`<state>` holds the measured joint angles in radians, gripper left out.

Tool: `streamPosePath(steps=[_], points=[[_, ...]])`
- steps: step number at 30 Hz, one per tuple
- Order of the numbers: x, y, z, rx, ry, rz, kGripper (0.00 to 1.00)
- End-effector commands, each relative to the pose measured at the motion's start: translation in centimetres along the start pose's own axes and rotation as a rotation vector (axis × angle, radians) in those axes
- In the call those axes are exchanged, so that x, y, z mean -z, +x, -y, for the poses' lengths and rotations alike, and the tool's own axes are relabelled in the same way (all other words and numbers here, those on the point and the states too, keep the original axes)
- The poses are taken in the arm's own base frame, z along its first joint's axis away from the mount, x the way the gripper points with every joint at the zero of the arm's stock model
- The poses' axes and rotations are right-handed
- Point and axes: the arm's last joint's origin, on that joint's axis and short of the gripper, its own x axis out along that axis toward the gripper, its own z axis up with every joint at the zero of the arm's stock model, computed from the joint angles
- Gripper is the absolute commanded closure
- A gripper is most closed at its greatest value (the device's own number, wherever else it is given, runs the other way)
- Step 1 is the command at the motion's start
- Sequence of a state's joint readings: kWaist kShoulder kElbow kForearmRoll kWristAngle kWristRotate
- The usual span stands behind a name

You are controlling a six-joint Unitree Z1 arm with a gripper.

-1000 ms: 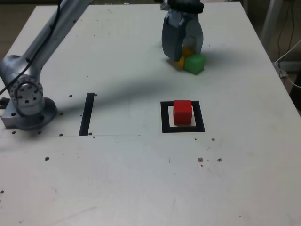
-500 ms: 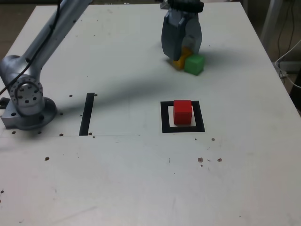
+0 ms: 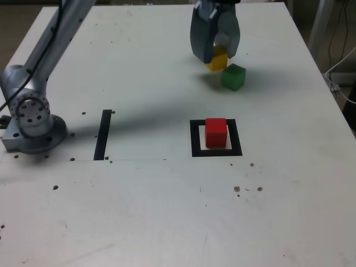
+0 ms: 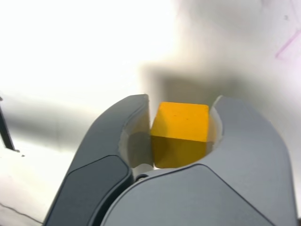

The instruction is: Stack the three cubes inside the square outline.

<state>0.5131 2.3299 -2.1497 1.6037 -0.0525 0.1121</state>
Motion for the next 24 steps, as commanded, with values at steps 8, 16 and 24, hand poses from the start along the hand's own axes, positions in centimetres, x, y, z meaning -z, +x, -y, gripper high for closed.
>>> streamPosePath(steps=[8, 16, 24], points=[[3.6, -1.9, 5.9, -0.031, 0.105, -0.021, 0.72], [5.7, -2.0, 10.2, -0.043, 0.17, -0.041, 0.72], [7.0, -1.2, 13.9, -0.064, 0.23, -0.072, 0.72]])
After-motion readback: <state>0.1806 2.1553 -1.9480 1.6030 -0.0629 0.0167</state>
